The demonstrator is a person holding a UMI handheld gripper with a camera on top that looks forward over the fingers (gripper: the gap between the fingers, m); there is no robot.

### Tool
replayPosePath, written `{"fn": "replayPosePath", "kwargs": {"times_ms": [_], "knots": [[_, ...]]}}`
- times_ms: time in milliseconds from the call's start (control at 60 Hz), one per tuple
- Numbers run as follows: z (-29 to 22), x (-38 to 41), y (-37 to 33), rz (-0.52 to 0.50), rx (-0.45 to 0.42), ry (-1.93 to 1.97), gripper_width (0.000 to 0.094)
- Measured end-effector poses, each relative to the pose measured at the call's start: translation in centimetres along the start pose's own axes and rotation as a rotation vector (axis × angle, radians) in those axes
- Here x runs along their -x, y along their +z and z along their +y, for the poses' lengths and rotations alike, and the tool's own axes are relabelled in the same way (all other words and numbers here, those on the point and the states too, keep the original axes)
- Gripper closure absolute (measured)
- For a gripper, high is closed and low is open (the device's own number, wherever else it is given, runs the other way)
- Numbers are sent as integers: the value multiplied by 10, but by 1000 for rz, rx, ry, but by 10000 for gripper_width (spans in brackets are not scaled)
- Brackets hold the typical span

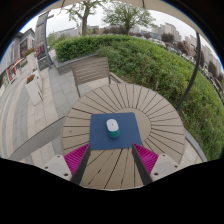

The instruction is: Arrange mouse

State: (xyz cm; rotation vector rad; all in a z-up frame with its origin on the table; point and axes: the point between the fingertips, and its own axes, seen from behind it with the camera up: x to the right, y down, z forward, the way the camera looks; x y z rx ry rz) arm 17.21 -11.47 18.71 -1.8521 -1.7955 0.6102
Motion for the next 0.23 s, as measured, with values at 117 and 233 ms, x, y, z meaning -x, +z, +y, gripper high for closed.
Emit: {"fn": "replayPosePath", "kwargs": {"times_ms": [117, 233], "knots": [[3, -5, -8, 21, -16, -3, 85], [8, -13, -5, 58, -7, -12, 75]]}}
